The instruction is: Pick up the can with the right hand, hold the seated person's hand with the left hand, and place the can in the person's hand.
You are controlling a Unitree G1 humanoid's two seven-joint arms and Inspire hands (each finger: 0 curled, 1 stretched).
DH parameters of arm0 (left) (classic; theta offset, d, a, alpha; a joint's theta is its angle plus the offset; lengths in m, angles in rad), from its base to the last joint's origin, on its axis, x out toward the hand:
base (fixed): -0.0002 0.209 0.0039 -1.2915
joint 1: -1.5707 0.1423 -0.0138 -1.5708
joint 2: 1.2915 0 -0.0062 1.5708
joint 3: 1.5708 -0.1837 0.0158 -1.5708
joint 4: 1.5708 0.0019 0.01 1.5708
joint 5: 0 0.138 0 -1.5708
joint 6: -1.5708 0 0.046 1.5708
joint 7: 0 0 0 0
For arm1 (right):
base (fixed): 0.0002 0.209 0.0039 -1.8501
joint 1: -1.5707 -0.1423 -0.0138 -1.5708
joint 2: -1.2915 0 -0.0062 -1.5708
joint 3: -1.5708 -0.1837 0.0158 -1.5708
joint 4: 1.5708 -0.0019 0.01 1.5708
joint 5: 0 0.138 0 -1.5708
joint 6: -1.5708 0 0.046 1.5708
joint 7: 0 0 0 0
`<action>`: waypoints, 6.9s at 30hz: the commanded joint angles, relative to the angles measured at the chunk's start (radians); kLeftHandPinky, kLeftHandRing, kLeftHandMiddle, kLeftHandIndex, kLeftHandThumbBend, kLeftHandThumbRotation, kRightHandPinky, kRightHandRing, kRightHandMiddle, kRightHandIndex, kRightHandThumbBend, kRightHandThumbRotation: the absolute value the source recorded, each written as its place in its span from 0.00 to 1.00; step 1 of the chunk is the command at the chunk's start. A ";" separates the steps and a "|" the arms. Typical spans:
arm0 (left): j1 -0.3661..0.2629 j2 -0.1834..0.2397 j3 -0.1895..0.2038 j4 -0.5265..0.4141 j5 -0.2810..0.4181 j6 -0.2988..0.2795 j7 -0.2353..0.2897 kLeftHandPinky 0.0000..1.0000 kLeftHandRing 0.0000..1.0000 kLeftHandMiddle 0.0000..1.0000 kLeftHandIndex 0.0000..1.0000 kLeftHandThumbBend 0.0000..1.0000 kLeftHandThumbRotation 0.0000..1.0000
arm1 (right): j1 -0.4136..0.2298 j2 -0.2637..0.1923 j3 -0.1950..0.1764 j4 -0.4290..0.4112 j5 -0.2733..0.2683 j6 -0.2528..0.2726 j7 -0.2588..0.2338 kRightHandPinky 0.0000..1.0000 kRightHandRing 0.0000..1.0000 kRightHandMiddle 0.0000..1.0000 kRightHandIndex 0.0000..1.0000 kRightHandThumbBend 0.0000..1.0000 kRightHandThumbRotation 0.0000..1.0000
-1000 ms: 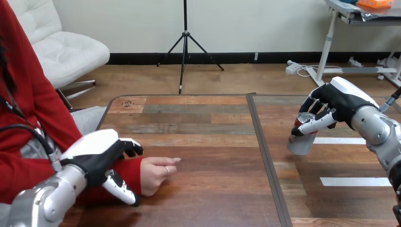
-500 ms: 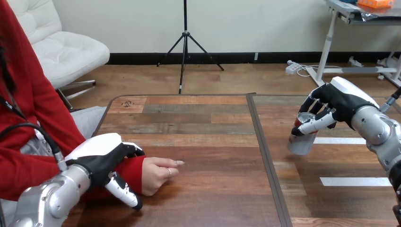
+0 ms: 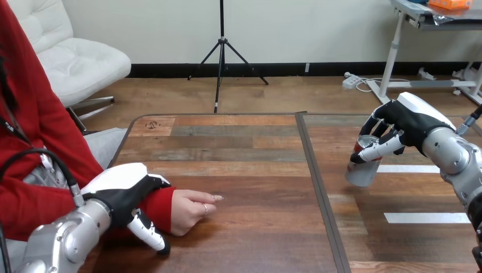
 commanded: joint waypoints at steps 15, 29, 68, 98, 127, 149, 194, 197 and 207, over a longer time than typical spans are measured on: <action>-0.110 0.023 -0.070 0.096 0.107 0.015 0.185 0.70 0.77 0.80 0.78 1.00 0.13 | -0.161 -0.049 -0.023 -0.070 0.017 -0.027 -0.016 0.37 0.40 0.46 0.50 0.66 0.00; -0.126 0.009 -0.093 0.139 0.131 0.042 0.226 0.72 0.77 0.79 0.78 0.98 0.12 | -0.161 -0.047 -0.025 -0.071 0.020 -0.025 -0.019 0.35 0.39 0.45 0.50 0.65 0.00; -0.182 0.003 -0.173 0.223 0.144 0.058 0.218 0.46 0.53 0.57 0.60 0.86 0.00 | -0.160 -0.050 -0.032 -0.076 0.038 -0.030 -0.017 0.34 0.39 0.45 0.50 0.64 0.00; -0.260 -0.056 -0.242 0.343 0.129 0.081 0.172 0.24 0.33 0.43 0.49 0.83 0.00 | -0.159 -0.049 -0.033 -0.073 0.040 -0.037 -0.023 0.33 0.37 0.44 0.50 0.65 0.00; -0.273 -0.088 -0.192 0.395 0.027 0.046 0.274 0.19 0.28 0.37 0.42 0.76 0.00 | -0.161 -0.052 -0.033 -0.080 0.039 -0.016 -0.015 0.35 0.40 0.46 0.51 0.63 0.00; -0.261 -0.061 -0.151 0.321 -0.056 0.022 0.372 0.16 0.22 0.31 0.34 0.73 0.00 | -0.159 -0.050 -0.037 -0.079 0.043 -0.024 -0.024 0.34 0.39 0.45 0.50 0.64 0.00; -0.199 -0.029 -0.026 0.011 -0.112 0.019 0.383 0.15 0.21 0.30 0.31 0.72 0.00 | -0.161 -0.043 -0.042 -0.078 0.037 -0.027 -0.031 0.33 0.36 0.42 0.49 0.64 0.00; -0.201 -0.029 -0.016 -0.008 -0.117 0.017 0.382 0.15 0.21 0.30 0.31 0.72 0.00 | -0.163 -0.040 -0.042 -0.079 0.038 -0.024 -0.030 0.32 0.36 0.42 0.49 0.64 0.00; -0.212 -0.026 0.002 -0.045 -0.109 0.001 0.394 0.15 0.22 0.30 0.31 0.75 0.00 | -0.165 -0.036 -0.042 -0.080 0.037 -0.027 -0.040 0.32 0.35 0.41 0.49 0.65 0.00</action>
